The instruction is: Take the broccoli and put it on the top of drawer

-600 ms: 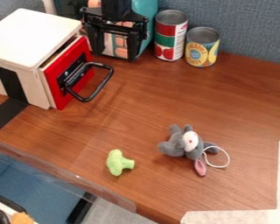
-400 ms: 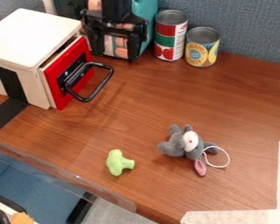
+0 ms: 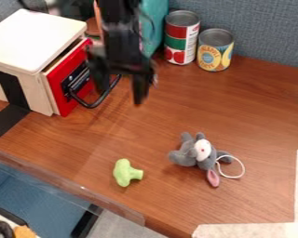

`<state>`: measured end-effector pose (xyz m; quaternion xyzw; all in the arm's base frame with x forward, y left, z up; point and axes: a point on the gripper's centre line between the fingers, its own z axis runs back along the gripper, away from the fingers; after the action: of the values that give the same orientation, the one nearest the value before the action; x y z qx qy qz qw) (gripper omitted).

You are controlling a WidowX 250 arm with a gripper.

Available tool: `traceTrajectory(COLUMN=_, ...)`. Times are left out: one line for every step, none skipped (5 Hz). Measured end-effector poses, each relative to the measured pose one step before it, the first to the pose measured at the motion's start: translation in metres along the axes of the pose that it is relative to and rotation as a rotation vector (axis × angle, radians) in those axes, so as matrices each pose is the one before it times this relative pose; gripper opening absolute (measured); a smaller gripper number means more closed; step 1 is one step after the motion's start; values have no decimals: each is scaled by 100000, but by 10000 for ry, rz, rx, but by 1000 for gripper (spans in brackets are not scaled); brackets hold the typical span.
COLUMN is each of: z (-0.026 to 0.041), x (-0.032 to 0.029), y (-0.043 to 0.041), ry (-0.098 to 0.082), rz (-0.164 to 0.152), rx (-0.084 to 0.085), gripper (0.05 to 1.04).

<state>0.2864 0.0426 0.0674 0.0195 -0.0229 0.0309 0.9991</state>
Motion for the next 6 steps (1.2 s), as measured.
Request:
traceTrajectory(z=-1610, x=-2392, y=-1088, ry=-233, rz=-248, rx=185, gripper=999)
traceTrajectory(z=-1907, x=-2270, y=-495, ry=178, rz=83, rx=135, gripper=999)
traceTrajectory(z=-957, x=-1795, y=-111, ry=43, rz=16, rx=-8, gripper=999)
traceTrajectory(z=-887, x=-1030, y=-310, ry=20, rz=39, rx=-5, gripper=999)
traceTrajectory(z=-360, x=15, y=-198, ry=62, rz=146, rx=-48, gripper=999)
traceTrajectory(z=-629, x=754, y=-350, ry=73, rz=265, rx=-248, gripper=999)
